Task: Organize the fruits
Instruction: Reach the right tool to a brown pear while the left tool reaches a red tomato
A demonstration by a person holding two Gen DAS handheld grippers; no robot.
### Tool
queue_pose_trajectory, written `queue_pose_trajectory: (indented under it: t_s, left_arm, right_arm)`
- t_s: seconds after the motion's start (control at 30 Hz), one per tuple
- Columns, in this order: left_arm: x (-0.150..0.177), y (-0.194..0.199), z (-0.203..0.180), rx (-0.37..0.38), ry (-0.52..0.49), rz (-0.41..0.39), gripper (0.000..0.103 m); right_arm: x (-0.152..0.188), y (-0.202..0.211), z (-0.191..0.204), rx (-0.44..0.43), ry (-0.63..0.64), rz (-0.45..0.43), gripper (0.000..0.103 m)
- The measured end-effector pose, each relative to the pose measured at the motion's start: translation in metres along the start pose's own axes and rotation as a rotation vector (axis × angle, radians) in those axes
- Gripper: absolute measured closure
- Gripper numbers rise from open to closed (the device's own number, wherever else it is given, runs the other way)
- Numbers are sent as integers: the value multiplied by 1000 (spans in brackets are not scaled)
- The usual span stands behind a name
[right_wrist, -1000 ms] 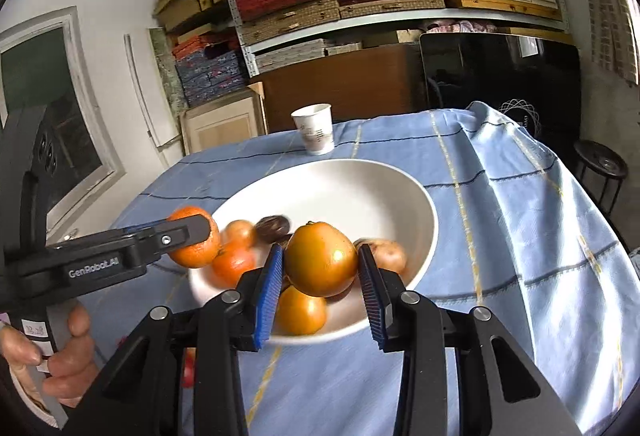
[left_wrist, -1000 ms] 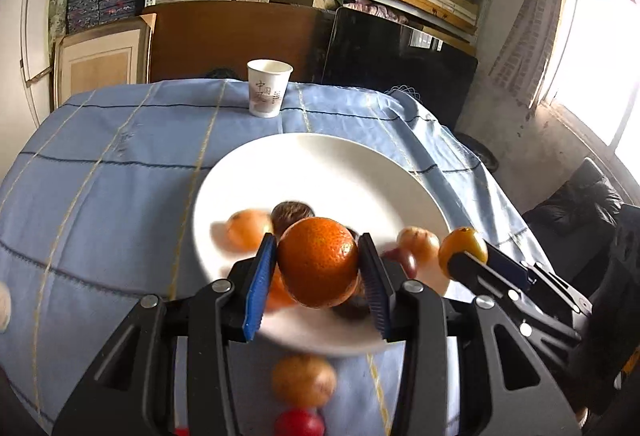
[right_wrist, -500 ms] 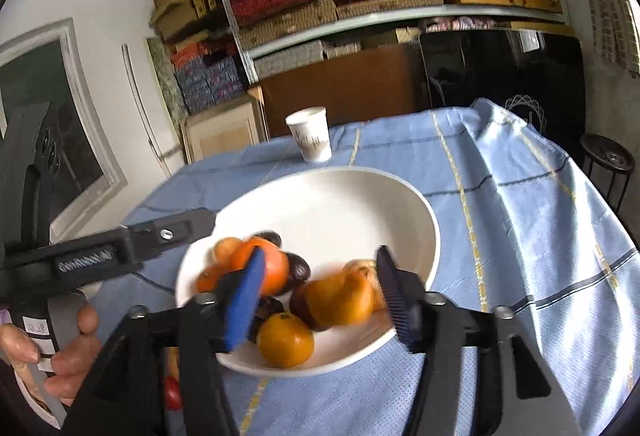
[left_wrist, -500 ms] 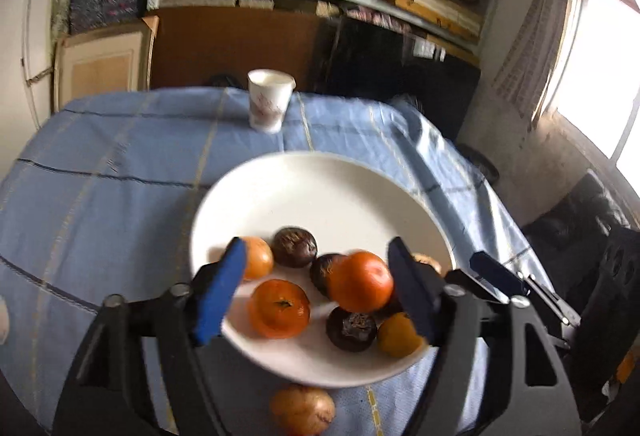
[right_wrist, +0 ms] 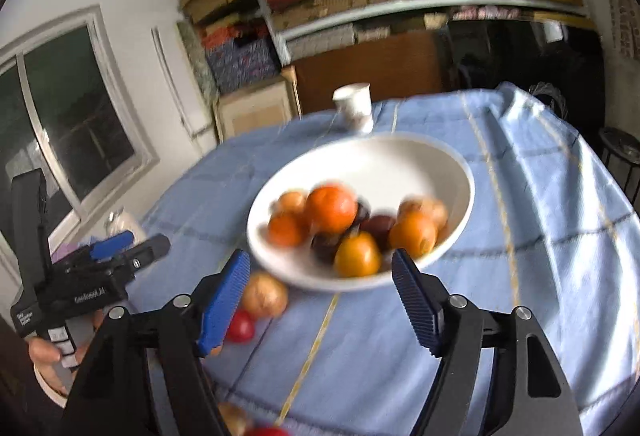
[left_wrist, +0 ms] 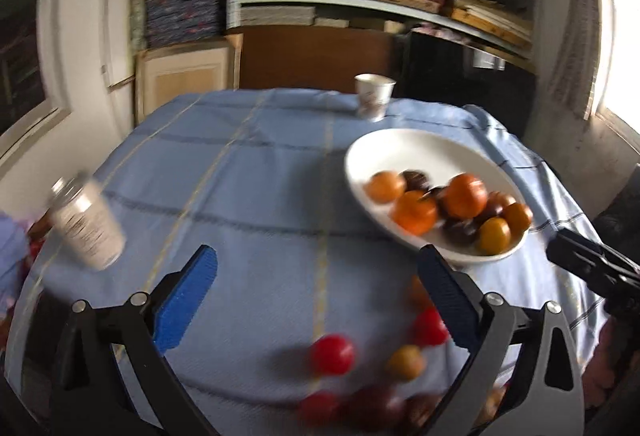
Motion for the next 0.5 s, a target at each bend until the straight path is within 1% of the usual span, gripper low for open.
queue_pose_trajectory:
  t_s: [0.1, 0.17, 0.23, 0.33, 0.4, 0.5]
  left_arm:
    - [10, 10, 21, -10, 64, 5, 5]
    - [15, 14, 31, 1, 110, 15, 5]
    - [19, 15, 34, 14, 132, 26, 5]
    - [23, 19, 33, 14, 118, 28, 5]
    - [24, 22, 28, 2, 87, 22, 5]
    - [24, 27, 19, -10, 39, 15, 5]
  right_arm:
    - [12, 5, 6, -41, -14, 56, 29]
    - [16, 10, 9, -60, -17, 69, 29]
    - [22, 14, 13, -66, 2, 90, 29]
    - [34, 19, 20, -73, 38, 130, 29]
    - [47, 21, 25, -78, 63, 170, 29]
    - [64, 22, 28, -62, 91, 212, 29]
Point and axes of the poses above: each gripper's, at about its wrist camera, not at the fingertips, and y roughly against the way its jaws point, z to its left, x to its underside, the point moved 8 cm from there along -y, roughly the way its jaws point, and after that the axes turned 7 degrees about -y, right-handed, at the moved point
